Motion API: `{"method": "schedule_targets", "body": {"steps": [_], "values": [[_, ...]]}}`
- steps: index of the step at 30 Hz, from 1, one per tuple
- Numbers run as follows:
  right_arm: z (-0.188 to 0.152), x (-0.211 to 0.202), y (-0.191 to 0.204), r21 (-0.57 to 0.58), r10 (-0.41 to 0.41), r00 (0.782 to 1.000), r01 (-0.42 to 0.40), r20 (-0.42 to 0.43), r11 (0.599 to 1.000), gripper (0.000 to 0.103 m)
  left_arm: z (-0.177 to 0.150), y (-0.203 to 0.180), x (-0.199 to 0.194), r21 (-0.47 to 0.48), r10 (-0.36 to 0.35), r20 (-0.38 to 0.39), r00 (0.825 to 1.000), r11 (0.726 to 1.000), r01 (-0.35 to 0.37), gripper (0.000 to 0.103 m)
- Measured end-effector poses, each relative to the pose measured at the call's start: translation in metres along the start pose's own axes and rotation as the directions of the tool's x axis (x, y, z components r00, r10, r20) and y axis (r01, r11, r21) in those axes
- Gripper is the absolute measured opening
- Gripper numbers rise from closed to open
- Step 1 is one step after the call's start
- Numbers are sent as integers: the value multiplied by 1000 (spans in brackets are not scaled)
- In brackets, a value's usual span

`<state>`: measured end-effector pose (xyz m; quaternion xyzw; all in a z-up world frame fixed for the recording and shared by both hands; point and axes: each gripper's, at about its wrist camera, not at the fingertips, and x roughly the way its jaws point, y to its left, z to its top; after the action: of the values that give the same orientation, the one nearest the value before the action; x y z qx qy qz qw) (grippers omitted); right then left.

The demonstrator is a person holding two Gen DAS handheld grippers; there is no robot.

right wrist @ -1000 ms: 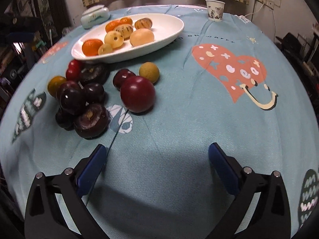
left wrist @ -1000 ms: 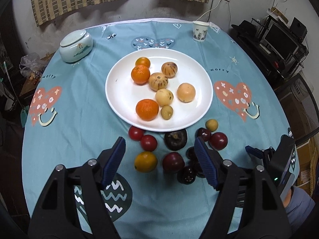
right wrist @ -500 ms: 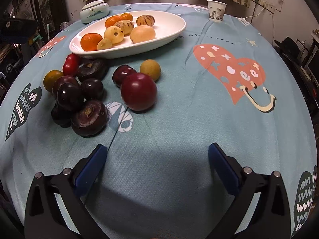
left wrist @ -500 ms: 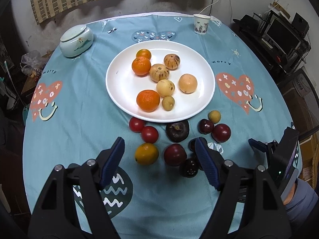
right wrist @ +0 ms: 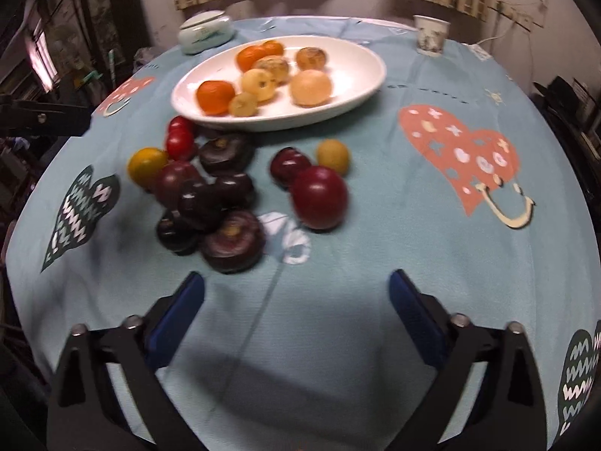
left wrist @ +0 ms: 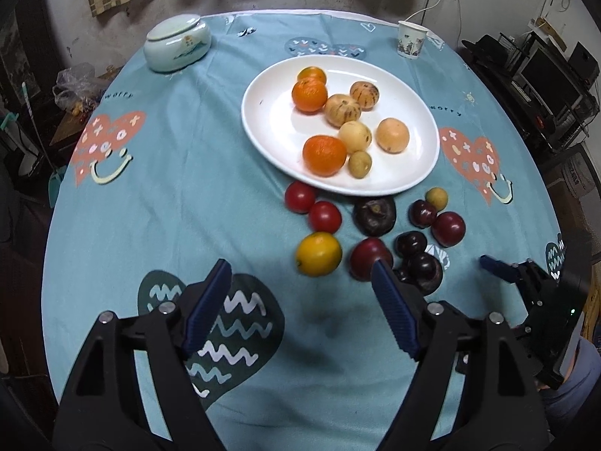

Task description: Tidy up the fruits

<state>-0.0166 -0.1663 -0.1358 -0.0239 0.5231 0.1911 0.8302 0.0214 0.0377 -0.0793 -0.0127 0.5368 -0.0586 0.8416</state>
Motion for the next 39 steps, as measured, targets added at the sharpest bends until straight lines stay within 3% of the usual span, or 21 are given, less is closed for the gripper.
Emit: {"method": "schedule_targets", "body": {"steps": [3,13,15,17,22,26,34,39], "values": [[3,5,5,24,66,996,-65,-54,998,70,-6,5,1,-10,-9,-5,1000,1000,9,78],[18,21,26,-33,71,995,-73,-66,997,68,-17,9,2,-13,-18,-20,1000,1000,18,80],[20,26,28,-58,83,994,-87,-77,994,64,-19,9,2,-11,-15,-26,1000,1000,15,80],[21,25,30,-89,59,994,-67,-89,994,43,-20,9,4,-15,-15,-31,999,1000,14,80],[18,17,17,-68,77,990,-85,-115,994,42,-19,0,7,2,-28,-38,999,1000,28,80],[0,-2,-3,-7,80,991,-81,-104,997,42,-17,-23,10,70,-63,-37,997,995,66,80],[-26,-20,-22,43,55,994,-51,-93,998,42,-24,-85,41,233,-98,-107,989,965,121,80],[-32,-18,-20,16,35,995,-34,-95,999,42,-29,-86,53,235,-92,-136,986,964,122,80]]}}
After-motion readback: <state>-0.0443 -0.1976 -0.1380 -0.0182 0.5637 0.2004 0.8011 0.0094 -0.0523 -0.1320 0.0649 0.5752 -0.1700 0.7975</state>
